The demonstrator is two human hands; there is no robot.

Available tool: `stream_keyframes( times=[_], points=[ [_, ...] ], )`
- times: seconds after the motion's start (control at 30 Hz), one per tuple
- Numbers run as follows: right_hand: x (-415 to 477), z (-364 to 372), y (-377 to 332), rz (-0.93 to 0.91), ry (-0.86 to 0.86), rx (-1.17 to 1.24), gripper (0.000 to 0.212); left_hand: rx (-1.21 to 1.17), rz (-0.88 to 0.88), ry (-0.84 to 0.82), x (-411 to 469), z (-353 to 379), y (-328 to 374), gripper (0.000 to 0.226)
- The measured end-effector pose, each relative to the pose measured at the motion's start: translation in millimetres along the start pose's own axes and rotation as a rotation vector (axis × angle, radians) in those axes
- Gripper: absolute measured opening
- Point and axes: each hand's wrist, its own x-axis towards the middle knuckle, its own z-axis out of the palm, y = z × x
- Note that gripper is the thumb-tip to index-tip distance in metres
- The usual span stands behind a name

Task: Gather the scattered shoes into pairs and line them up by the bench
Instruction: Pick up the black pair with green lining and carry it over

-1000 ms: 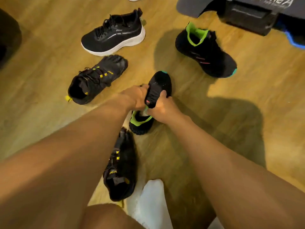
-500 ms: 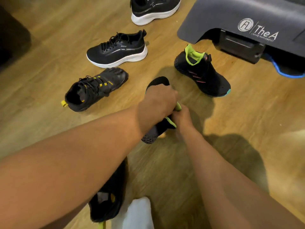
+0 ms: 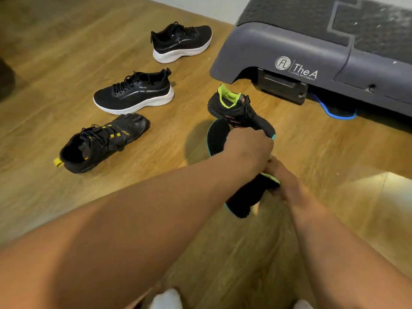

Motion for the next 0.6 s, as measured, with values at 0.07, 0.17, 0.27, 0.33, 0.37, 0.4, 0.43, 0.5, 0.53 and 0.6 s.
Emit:
stream_keyframes(
  times=[0.07,0.17,0.27,0.33,0.37,0.4,0.43,0.5,0.53,0.6],
  points=[
    [11,-14,7,-0.114,-0.053,-0.132,0.031,-0.107,0.005,0.081,-10,6,-19,0.031],
    [30,-28,9,-0.231,-0.047,-0.234,0.050,-0.248,0.093,0.146,-3,26,-37,0.062],
    [42,-35,10,-0.303,-0.085,-0.409,0.060,-0.361,0.101,0.206,9,38,-47,0.075],
    [53,-44,4,-0.328,-0.083,-0.542,0.063,-0.351,0.101,0.249,14,42,-49,0.078],
    [59,-48,1,-0.356,-0.081,-0.624,0.063,-0.336,0.104,0.262,16,43,-50,0.077],
    [64,-51,0,-0.385,-0.072,-0.693,0.062,-0.318,0.109,0.273,19,45,-51,0.075],
    [68,-53,-2,-0.407,-0.059,-0.738,0.062,-0.317,0.108,0.294,23,46,-53,0.072],
    [75,-56,0,-0.417,-0.064,-0.752,0.064,-0.344,0.066,0.333,35,48,-58,0.057],
    [79,-55,3,-0.406,-0.079,-0.743,0.064,-0.374,0.008,0.361,42,49,-60,0.044],
    [81,-52,11,-0.382,-0.109,-0.725,0.067,-0.436,-0.172,0.333,58,55,-64,0.024]
  ],
)
